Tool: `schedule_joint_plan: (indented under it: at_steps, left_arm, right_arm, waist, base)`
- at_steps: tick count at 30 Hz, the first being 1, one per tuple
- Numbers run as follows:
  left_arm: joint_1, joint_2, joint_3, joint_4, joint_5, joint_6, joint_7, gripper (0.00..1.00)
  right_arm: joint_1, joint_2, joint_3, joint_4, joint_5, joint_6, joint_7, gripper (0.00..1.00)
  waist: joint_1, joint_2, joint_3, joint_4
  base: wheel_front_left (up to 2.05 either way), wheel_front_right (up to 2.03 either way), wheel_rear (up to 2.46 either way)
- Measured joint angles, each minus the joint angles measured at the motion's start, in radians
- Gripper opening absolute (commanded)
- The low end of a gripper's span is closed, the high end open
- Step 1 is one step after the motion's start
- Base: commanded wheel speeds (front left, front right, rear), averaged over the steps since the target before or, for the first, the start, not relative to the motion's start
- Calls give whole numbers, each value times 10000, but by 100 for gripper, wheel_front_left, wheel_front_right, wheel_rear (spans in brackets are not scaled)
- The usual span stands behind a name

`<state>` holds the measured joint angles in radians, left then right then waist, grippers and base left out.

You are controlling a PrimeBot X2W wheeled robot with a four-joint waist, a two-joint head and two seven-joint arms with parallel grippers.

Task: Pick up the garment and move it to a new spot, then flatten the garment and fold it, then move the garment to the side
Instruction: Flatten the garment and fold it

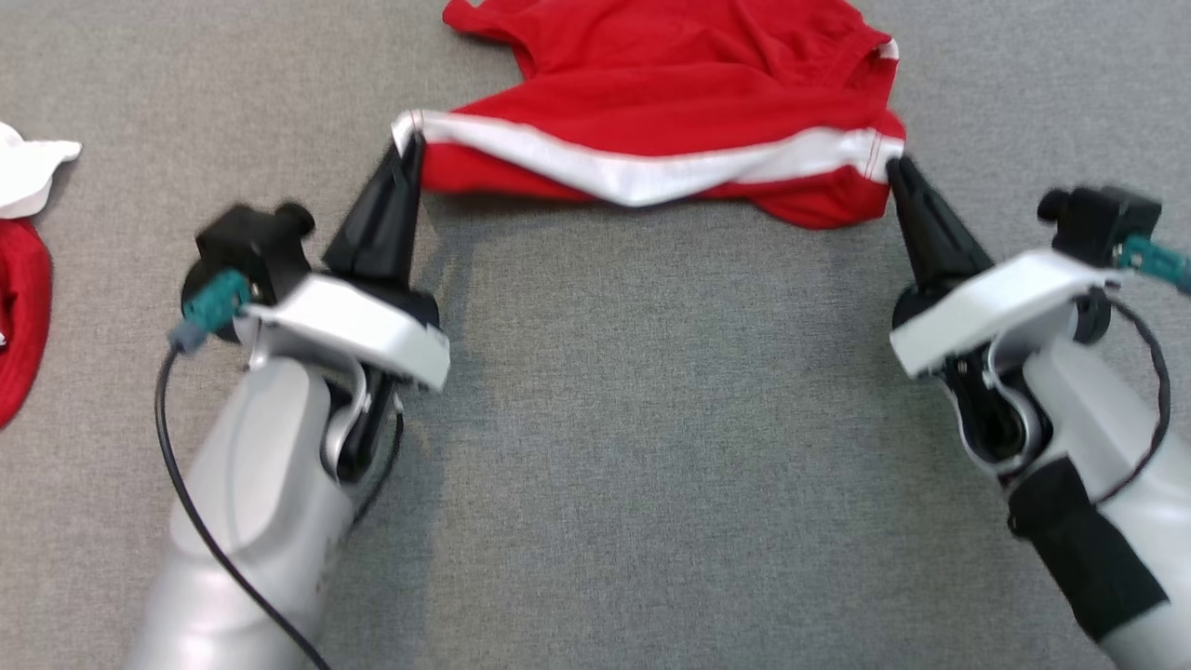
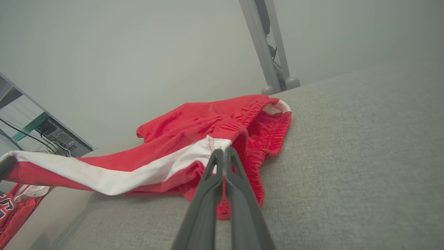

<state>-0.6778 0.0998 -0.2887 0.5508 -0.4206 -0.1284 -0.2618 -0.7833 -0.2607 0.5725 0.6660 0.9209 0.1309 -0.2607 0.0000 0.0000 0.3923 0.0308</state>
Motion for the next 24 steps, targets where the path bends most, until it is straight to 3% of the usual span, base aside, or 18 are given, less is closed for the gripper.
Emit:
schedule_joint_plan:
  at_steps: [9,17,24]
  left_arm:
    - [3311,437,36,-2324,132,12,0,0]
    - [6100,997,6,-5204,69,807,1120,0]
    - [8014,1331,-73,-7827,-4,1626,2433,0]
  right_arm:
    - [3375,-627,-481,-2592,-608,0,-10,0]
    - [5956,-1099,-1354,-4458,-1133,0,556,0]
    - [8272,-907,-2882,-6381,-1973,0,1937,0]
  waist:
    - [-1,0,-918,-197]
    - [0,0,-1924,-377]
    - [-1,0,-2372,-275]
  base:
    - [0,0,0]
    - [0,0,0]
    - [0,0,0]
